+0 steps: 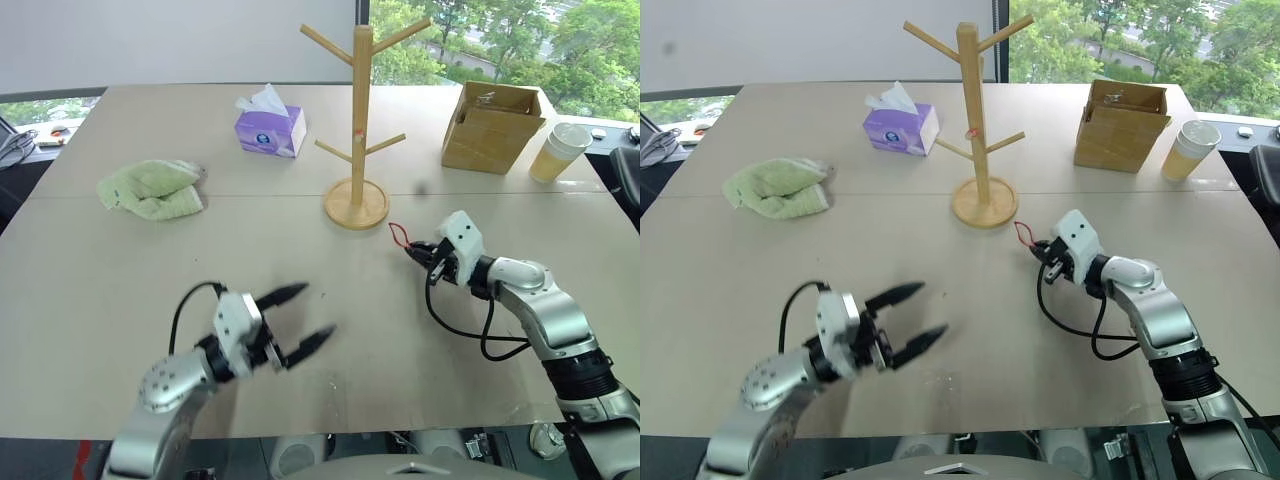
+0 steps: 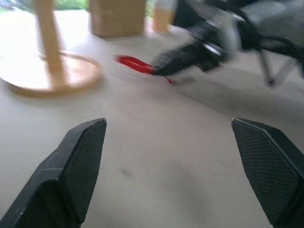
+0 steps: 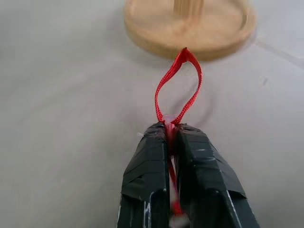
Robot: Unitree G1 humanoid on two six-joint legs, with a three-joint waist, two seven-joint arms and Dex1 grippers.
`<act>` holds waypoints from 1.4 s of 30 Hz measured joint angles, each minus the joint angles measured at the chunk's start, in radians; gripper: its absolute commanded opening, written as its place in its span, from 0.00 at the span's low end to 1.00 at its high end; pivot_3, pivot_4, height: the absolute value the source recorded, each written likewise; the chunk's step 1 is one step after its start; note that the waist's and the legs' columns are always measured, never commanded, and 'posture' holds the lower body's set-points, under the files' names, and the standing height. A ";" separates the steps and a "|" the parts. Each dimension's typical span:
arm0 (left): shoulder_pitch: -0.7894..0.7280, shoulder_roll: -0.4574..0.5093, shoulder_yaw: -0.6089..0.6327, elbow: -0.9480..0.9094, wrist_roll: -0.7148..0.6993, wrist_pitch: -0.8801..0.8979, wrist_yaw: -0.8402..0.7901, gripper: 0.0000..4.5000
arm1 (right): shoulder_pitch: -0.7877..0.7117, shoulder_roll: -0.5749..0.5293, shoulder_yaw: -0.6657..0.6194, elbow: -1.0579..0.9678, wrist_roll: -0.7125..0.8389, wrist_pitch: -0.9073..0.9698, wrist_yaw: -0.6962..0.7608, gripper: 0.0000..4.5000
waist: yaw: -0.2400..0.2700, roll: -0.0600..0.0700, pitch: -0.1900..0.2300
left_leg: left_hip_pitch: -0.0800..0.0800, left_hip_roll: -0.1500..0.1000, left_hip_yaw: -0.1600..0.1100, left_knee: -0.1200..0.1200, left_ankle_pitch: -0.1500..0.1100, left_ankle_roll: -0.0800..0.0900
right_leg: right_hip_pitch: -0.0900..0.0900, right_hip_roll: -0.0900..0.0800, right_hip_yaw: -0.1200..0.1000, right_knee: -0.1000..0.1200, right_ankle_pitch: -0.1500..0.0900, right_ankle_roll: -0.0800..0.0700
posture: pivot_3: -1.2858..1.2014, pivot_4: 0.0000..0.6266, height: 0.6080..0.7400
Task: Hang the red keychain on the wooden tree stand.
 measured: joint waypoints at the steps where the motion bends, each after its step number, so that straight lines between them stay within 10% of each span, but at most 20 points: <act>1: -0.007 0.004 0.006 0.000 -0.003 0.003 0.002 0.98 | -0.002 -0.001 0.000 -0.003 -0.001 -0.006 0.001 0.03 | -0.001 0.000 0.000 | 0.000 0.000 0.000 0.000 0.000 0.000 | 0.000 0.000 0.000 0.000 0.000 0.000 | 0.52 0.24 1.00; 21: -0.492 0.147 0.107 -0.121 -0.483 0.576 0.278 0.98 | -0.345 0.006 -0.024 -0.140 -0.054 -0.140 -0.006 0.03 | -0.024 -0.002 0.002 | 0.001 -0.001 0.001 0.000 0.003 -0.006 | 0.001 0.000 0.001 0.000 0.000 0.000 | 0.52 0.24 1.00; 42: -0.493 0.170 0.121 -0.122 -0.444 0.601 0.286 0.98 | -0.345 0.076 0.079 -0.047 -0.134 -0.135 -0.006 0.03 | -0.025 -0.002 0.002 | 0.001 -0.001 0.002 0.000 0.003 -0.006 | 0.001 0.000 0.001 0.000 0.000 0.000 | 0.52 0.24 1.00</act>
